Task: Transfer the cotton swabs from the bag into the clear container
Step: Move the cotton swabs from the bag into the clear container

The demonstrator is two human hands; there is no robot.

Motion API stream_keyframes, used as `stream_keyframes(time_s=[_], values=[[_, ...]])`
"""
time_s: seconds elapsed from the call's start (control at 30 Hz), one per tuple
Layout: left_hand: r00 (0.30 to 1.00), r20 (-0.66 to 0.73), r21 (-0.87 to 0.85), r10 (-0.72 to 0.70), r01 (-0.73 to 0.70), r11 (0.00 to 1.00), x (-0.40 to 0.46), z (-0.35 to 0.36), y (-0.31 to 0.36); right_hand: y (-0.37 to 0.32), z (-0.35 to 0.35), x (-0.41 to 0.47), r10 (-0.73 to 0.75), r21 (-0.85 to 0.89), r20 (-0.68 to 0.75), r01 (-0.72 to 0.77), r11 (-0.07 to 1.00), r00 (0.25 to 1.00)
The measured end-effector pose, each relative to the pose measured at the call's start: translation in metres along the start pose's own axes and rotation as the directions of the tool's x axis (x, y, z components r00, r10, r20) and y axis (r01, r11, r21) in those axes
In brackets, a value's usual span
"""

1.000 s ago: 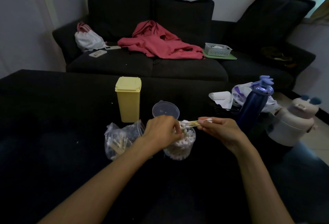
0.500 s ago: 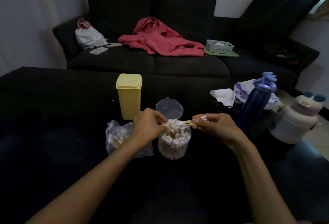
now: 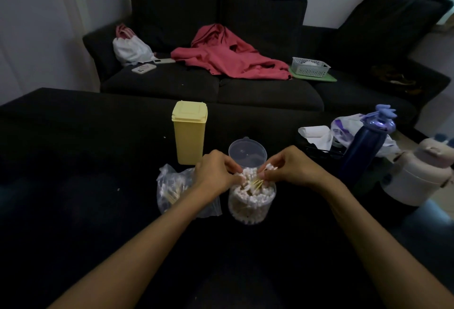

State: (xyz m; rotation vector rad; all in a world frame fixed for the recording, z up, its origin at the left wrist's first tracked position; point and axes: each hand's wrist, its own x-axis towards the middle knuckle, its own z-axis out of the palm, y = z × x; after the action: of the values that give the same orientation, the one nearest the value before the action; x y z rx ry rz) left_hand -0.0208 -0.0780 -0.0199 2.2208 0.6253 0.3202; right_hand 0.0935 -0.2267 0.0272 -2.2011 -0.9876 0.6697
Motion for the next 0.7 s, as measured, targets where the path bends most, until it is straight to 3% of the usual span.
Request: stream_keyframes(time_s=[0.13,0.23,0.43,0.57,0.7], values=[[1.0,0.004,0.034,0.019,-0.019,0.999,-0.001,0.0,0.002,-0.016,0.008,0.005,-0.147,-0.342,0.009,0.141,0.929,0.989],[0.999,-0.025,0.056,0.028,-0.026,0.998,-0.002,0.002,0.001,-0.023,0.02,0.003,-0.208,-0.478,0.044,0.204,0.854,0.977],[0.995,-0.095,0.035,0.04,-0.036,0.999,-0.006,0.005,-0.004,-0.014,0.035,0.007,-0.194,-0.512,0.057,0.195,0.837,0.979],[0.996,-0.085,-0.091,0.039,-0.047,0.995,-0.007,0.007,-0.009,-0.003,0.044,0.011,-0.181,-0.507,-0.014,0.149,0.849,0.983],[0.996,-0.066,-0.107,0.058,-0.065,0.992,-0.012,0.008,-0.01,-0.009,0.037,0.017,0.0,-0.459,0.032,0.015,0.888,0.999]])
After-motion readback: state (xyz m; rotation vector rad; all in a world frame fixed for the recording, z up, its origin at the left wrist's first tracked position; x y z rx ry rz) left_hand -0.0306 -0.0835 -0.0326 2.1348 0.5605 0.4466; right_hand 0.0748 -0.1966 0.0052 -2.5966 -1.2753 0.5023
